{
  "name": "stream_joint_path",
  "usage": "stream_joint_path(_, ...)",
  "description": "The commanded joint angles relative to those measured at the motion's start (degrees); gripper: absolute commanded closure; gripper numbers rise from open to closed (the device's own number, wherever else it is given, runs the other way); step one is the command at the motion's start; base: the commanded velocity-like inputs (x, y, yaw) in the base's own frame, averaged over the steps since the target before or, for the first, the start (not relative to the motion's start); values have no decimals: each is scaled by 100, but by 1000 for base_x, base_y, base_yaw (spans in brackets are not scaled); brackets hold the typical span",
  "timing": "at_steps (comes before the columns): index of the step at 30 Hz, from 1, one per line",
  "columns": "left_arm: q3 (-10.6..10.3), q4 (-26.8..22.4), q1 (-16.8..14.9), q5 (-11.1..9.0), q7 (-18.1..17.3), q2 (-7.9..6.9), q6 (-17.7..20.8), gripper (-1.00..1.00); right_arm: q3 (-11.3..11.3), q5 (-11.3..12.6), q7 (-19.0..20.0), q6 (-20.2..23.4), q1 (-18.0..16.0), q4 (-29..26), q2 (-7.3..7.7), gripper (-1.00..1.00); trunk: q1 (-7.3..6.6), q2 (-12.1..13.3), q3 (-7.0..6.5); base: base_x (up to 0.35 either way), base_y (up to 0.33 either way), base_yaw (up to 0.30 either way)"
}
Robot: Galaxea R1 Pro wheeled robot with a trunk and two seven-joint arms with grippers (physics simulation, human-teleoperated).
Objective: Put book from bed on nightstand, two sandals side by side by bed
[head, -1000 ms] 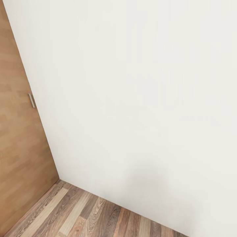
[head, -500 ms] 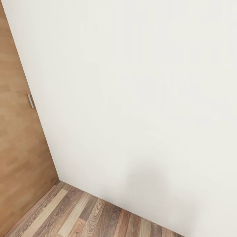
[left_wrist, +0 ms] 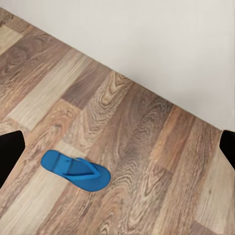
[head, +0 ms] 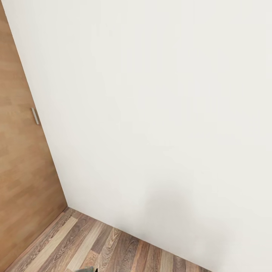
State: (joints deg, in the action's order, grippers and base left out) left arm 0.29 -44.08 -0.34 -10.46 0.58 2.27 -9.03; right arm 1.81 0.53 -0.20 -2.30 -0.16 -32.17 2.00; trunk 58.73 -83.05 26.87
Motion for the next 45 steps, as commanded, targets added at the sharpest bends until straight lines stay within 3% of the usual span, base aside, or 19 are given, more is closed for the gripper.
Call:
stream_joint_path(1,3,-166,-4,-91,9,2,111,-100,4,6,-1,-16,-2,1,0,-100,0,-3,6,0,0,0)
stream_joint_path(2,4,-346,-5,-148,13,2,270,-100,4,7,-1,-16,-2,1,0,-100,0,-3,6,0,0,0)
stream_joint_path(4,8,-1176,-11,-300,72,-10,1123,-100,4,8,1,-16,-2,1,1,-100,0,-3,6,0,0,0)
stream_joint_path(6,11,-1634,-17,-342,153,-12,1558,-100,4,8,3,-16,-2,1,1,-100,0,-3,6,0,0,0)
stream_joint_path(8,13,-2477,-68,-420,415,-13,2226,-100,4,9,7,-16,-2,1,2,-100,0,-3,6,0,0,0)
stream_joint_path(12,14,-3098,-213,-581,706,-10,2605,-100,4,9,9,-16,-2,1,2,-100,0,-3,6,0,0,0)
stream_joint_path(16,15,-3319,-453,-875,965,-7,2783,-100,5,9,10,-16,-2,1,2,-100,0,-3,6,0,0,0)
stream_joint_path(17,15,-3235,-689,-1118,1130,-12,2844,-100,5,9,10,-16,-2,1,2,-100,0,-3,6,0,0,0)
stream_joint_path(20,18,-2863,-1003,-1420,1258,-34,2885,-100,7,9,11,-16,-2,1,2,-100,0,-3,6,0,0,0)
stream_joint_path(25,75,-1934,-1395,-1738,1311,-101,2889,-100,11,9,23,-16,-2,1,6,-100,0,-3,6,0,0,0)
stream_joint_path(30,134,-631,-1800,-1946,1308,-150,2822,-100,12,9,38,-10,-2,1,9,-100,0,-3,6,0,0,0)
stream_joint_path(31,152,237,-2070,-2037,1301,-160,2598,-100,12,9,46,-8,-2,-4,10,-100,0,-3,6,0,0,0)
stream_joint_path(37,167,861,-2236,-2106,1291,-170,2163,-100,30,7,83,5,-2,-35,33,-100,0,-3,6,0,0,0)
stream_joint_path(42,228,1159,-2276,-2132,1283,-179,2016,-100,100,4,285,64,3,-151,89,-100,0,-3,6,0,0,0)
stream_joint_path(44,303,1261,-2285,-2140,1277,-179,1983,-100,124,41,524,201,5,-411,248,-100,0,-3,6,0,0,0)
stream_joint_path(45,374,1316,-2290,-2142,1270,-175,1964,-100,134,145,787,477,6,-714,434,-100,0,-3,6,0,0,0)
